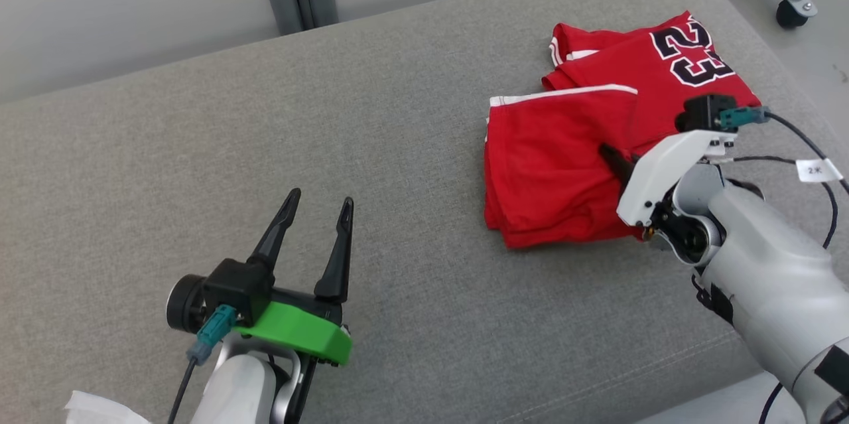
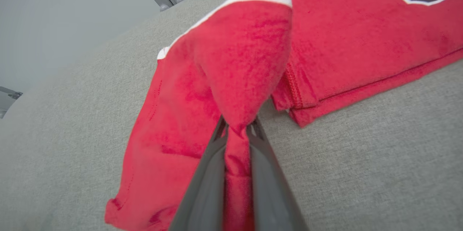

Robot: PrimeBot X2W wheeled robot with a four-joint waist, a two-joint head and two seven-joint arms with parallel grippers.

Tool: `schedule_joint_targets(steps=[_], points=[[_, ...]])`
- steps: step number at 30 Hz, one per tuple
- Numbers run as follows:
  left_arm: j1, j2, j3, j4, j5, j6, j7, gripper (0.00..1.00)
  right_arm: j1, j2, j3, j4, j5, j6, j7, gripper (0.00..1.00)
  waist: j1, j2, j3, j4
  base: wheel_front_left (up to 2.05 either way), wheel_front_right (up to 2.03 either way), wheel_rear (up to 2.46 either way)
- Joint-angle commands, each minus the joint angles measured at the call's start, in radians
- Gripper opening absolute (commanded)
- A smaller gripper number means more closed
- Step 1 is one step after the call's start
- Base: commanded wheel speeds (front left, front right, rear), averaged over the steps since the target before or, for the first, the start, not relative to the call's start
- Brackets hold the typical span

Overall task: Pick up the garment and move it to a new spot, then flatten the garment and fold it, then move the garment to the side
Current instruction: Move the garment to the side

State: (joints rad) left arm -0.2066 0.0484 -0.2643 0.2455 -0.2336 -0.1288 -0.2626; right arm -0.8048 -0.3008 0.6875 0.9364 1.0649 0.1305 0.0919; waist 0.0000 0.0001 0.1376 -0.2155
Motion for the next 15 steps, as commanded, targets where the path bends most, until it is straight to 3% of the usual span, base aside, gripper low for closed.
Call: schedule_joint_targets(steps=[1,8,15], points=[[-0.020,0.004,-0.004,0.002,0.003,-0.002,-0.002,1.00,-0.031,-0.014,0.009,-0.012,0.003,0.000,-0.004,0.00,0.0000,-0.0001,0.053,0.019,0.00,0.00,0.00],[-0.070,0.004,-0.017,0.009,0.007,-0.003,-0.002,1.00,-0.149,-0.146,0.128,-0.074,-0.050,0.000,0.046,0.00,0.0000,-0.0001,0.163,0.084,0.00,0.00,0.00],[-0.100,0.005,-0.013,0.015,0.023,-0.003,-0.002,1.00,-0.266,-0.274,0.181,-0.065,-0.072,0.000,0.061,0.00,0.0000,-0.0001,0.245,0.130,0.00,0.00,0.00]])
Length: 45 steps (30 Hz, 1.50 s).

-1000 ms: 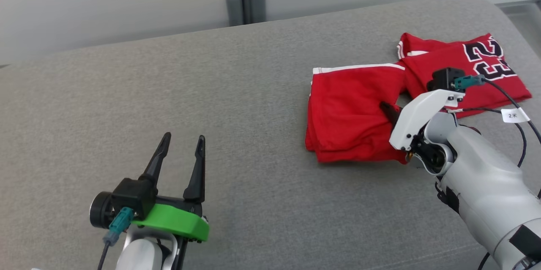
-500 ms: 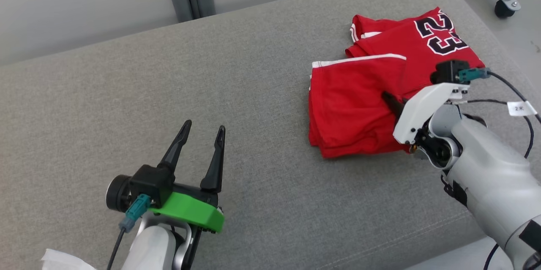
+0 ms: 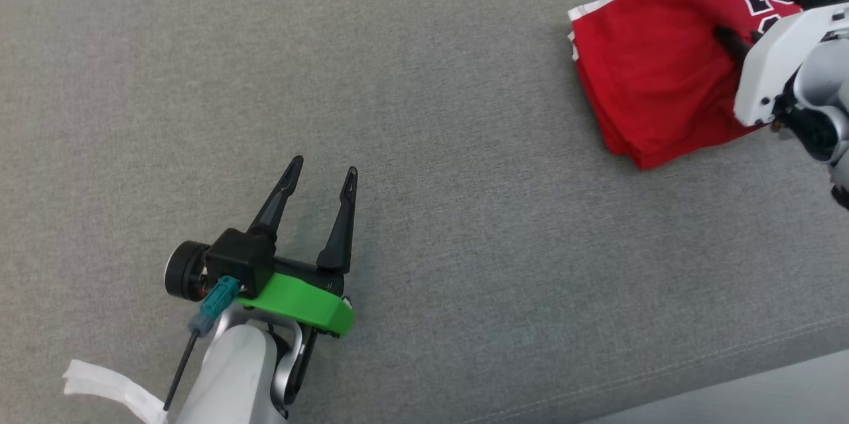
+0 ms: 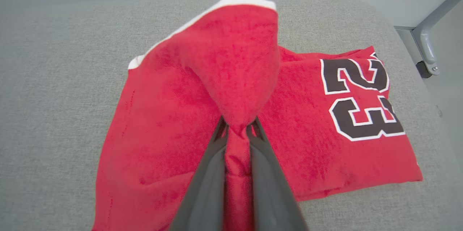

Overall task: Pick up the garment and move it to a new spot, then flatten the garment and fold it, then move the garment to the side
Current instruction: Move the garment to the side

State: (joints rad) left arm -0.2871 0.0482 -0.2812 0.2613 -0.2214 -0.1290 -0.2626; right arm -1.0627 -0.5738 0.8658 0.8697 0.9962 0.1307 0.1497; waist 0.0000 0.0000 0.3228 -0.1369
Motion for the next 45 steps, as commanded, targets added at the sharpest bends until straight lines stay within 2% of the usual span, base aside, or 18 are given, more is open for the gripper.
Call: schedule_joint_targets(steps=[1,5,11,12,13,14,18,24,31,36,39,45], points=[[-0.024,0.005,0.004,0.000,0.011,-0.003,-0.002,1.00,-0.026,-0.018,0.012,0.008,-0.014,0.000,-0.002,0.00,0.0000,0.0000,0.070,0.058,0.00,0.00,0.00],[-0.044,0.005,-0.002,-0.005,0.011,-0.003,-0.002,1.00,-0.077,-0.078,0.040,0.047,-0.032,-0.001,-0.016,0.00,0.0000,0.0000,0.107,0.081,0.00,0.00,0.00],[-0.063,0.005,-0.001,-0.007,0.011,-0.003,-0.002,1.00,-0.108,-0.134,0.057,0.123,-0.042,-0.001,-0.052,0.00,0.0000,0.0000,0.143,0.109,0.00,0.00,0.00],[-0.065,0.005,0.002,-0.007,0.011,-0.003,-0.002,1.00,-0.110,-0.134,0.060,0.137,-0.041,-0.001,-0.063,0.19,0.0000,0.0000,0.145,0.113,0.00,0.00,0.00],[-0.066,0.005,0.004,-0.006,0.009,-0.003,-0.002,1.00,-0.111,-0.133,0.066,0.154,-0.049,-0.001,-0.073,0.49,0.0000,0.0000,0.146,0.117,0.00,0.00,0.00],[-0.066,0.005,0.005,-0.006,0.007,-0.003,-0.002,1.00,-0.107,-0.129,0.070,0.165,-0.050,-0.001,-0.077,1.00,0.0000,0.0000,0.144,0.120,0.00,0.00,0.00],[-0.049,0.005,0.019,-0.005,0.002,-0.003,-0.002,1.00,-0.097,-0.113,0.086,0.248,-0.074,-0.001,-0.128,1.00,0.0000,0.0000,0.106,0.126,0.00,0.00,0.00],[-0.002,0.005,0.053,-0.018,-0.004,-0.003,-0.002,1.00,-0.129,-0.047,0.106,0.371,-0.164,-0.001,-0.266,1.00,0.0000,0.0000,0.009,0.111,0.00,0.00,0.00],[0.065,0.005,0.115,-0.042,0.001,-0.003,-0.002,1.00,-0.095,0.040,0.099,0.396,-0.203,-0.001,-0.390,1.00,0.0000,0.0000,-0.127,0.086,0.00,0.00,0.00],[0.108,0.004,0.185,-0.033,-0.049,0.000,-0.002,1.00,-0.049,0.076,0.075,0.340,-0.206,-0.001,-0.414,1.00,0.0000,0.0000,-0.209,0.069,0.00,0.00,0.00],[0.129,0.004,0.228,-0.042,-0.071,0.001,-0.002,1.00,-0.023,0.075,0.012,0.249,-0.219,-0.001,-0.415,1.00,0.0000,0.0000,-0.251,0.059,0.00,0.00,0.00],[0.170,0.006,0.281,-0.033,-0.113,0.000,-0.002,1.00,0.154,0.092,-0.153,0.047,-0.313,-0.001,-0.415,1.00,0.0000,0.0000,-0.320,0.049,0.00,0.00,0.00]])
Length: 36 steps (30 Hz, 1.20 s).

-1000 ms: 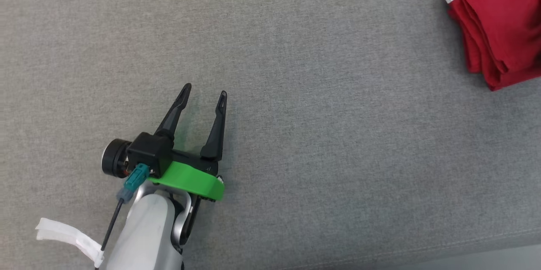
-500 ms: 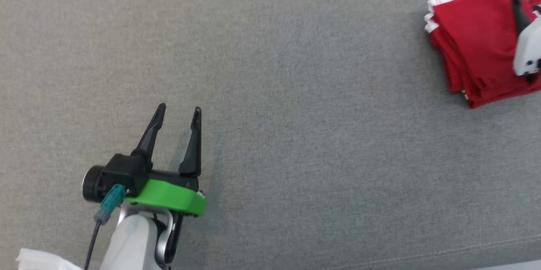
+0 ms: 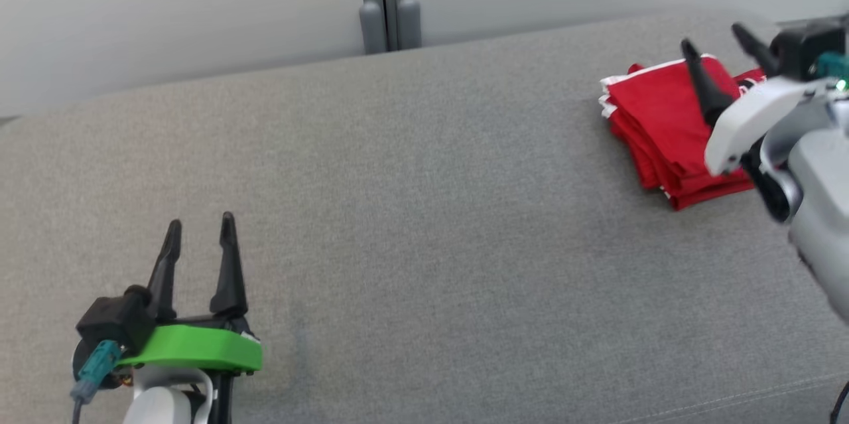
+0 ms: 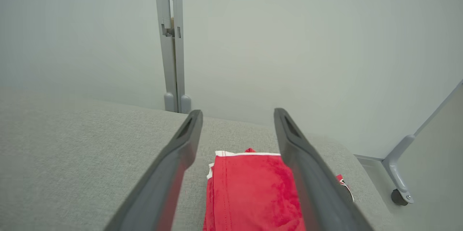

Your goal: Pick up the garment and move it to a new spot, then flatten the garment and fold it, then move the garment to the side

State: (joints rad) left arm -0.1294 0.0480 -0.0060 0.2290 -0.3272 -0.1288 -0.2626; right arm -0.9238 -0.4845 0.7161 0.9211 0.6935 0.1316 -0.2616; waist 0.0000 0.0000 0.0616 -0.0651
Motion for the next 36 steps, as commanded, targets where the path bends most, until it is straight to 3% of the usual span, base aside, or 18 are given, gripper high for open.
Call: schedule_joint_targets(steps=[1,11,16,21,36], points=[[0.016,0.007,0.017,0.004,-0.009,0.003,-0.002,1.00,0.055,0.009,-0.043,-0.046,-0.035,-0.002,-0.004,1.00,0.0000,0.0000,-0.065,-0.023,0.00,0.00,0.00],[0.024,0.022,0.031,0.077,0.020,0.018,-0.002,1.00,0.431,0.125,-0.426,-0.365,-0.287,-0.002,-0.004,1.00,0.0000,0.0000,-0.084,-0.015,0.00,0.00,0.00],[0.032,0.020,0.026,0.084,0.044,0.010,-0.002,1.00,0.553,0.198,-0.530,-0.443,-0.369,-0.002,-0.004,1.00,0.0000,0.0000,-0.086,-0.011,0.00,0.00,0.00],[0.040,0.015,0.022,0.085,0.058,0.005,-0.002,1.00,0.605,0.242,-0.566,-0.477,-0.400,-0.002,-0.004,1.00,0.0000,0.0000,-0.084,-0.009,0.00,0.00,0.00],[0.047,0.005,0.044,0.087,0.102,0.004,-0.002,1.00,0.630,0.270,-0.564,-0.491,-0.406,-0.002,-0.004,1.00,0.0000,0.0000,-0.087,-0.004,0.00,0.00,0.00]])
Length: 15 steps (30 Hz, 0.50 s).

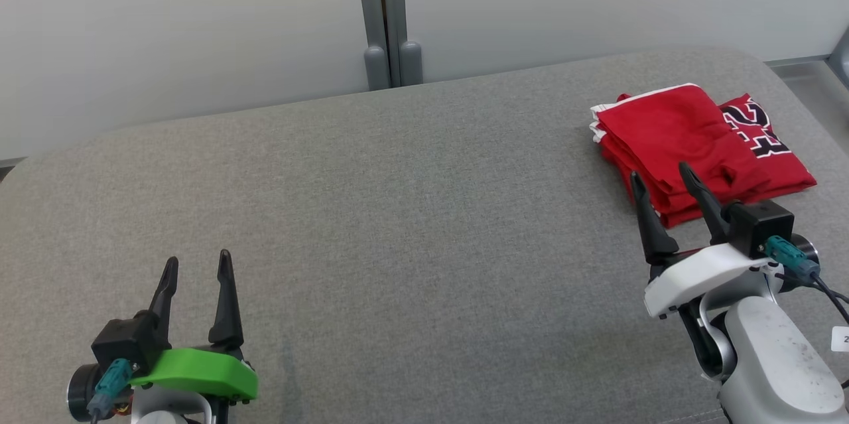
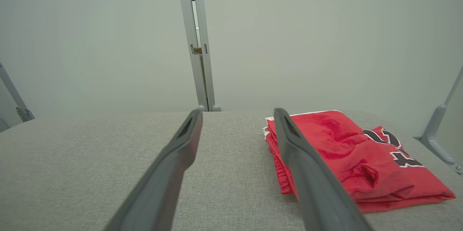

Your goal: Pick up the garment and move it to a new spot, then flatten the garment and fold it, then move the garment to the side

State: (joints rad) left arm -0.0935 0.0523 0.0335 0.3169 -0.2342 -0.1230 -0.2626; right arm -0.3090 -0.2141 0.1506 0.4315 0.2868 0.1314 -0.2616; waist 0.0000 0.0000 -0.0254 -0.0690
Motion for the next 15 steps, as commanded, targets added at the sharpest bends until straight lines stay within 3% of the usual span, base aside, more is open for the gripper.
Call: schedule_joint_targets(steps=[1,9,10,15], points=[[0.011,0.001,0.005,-0.001,0.010,-0.002,-0.002,1.00,0.014,-0.001,0.002,0.000,0.001,-0.002,-0.004,1.00,0.0000,0.0000,0.000,0.000,0.00,0.00,0.00],[0.011,0.000,0.011,0.002,0.011,-0.003,-0.002,1.00,0.019,0.006,-0.004,0.001,-0.003,-0.002,-0.004,1.00,0.0000,0.0000,-0.001,0.001,0.00,0.00,0.00],[0.000,-0.001,0.006,0.003,0.006,0.000,0.000,0.00,0.004,0.006,-0.002,0.001,0.000,0.000,0.000,0.00,0.0000,0.0000,-0.001,0.001,0.00,0.00,0.00],[-0.001,-0.006,0.014,0.033,-0.035,0.000,0.024,0.00,0.025,0.020,-0.014,0.020,0.041,0.000,0.017,0.00,0.0000,0.0000,-0.001,0.002,0.00,0.00,0.00]])
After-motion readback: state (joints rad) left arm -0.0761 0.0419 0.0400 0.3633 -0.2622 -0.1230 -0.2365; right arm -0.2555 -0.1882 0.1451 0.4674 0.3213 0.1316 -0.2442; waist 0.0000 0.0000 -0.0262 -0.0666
